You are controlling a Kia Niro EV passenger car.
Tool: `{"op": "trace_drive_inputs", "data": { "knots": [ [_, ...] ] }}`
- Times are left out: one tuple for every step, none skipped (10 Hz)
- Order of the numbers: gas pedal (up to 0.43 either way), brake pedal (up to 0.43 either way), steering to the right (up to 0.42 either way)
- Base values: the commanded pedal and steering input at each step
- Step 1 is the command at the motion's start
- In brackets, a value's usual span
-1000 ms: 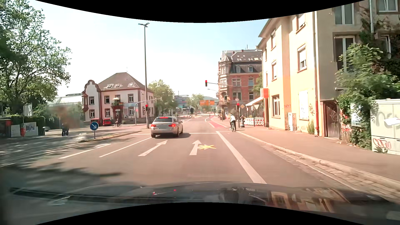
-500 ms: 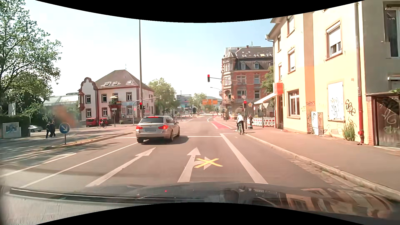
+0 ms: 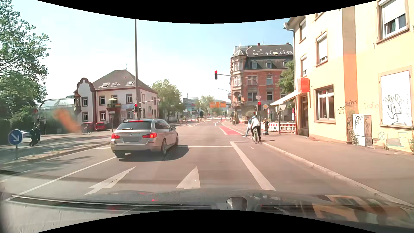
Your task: Follow the waypoints while adhering to traffic rules and regulations
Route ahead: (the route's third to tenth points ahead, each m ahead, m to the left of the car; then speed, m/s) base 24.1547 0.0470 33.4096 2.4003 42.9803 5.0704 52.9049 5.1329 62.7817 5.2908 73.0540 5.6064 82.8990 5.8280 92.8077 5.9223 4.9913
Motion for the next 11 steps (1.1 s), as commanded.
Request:
{"op": "trace_drive_inputs", "data": {
  "knots": [
    [0.0, 0.262, -0.031],
    [0.0, 0.262, -0.04],
    [0.0, 0.268, -0.044],
    [0.0, 0.268, -0.045],
    [0.0, 0.268, -0.045],
    [0.0, 0.268, -0.045],
    [0.0, 0.268, -0.045],
    [0.0, 0.268, -0.045],
    [0.0, 0.262, -0.044],
    [0.0, 0.262, -0.041],
    [0.0, 0.262, -0.037]
  ]
}}
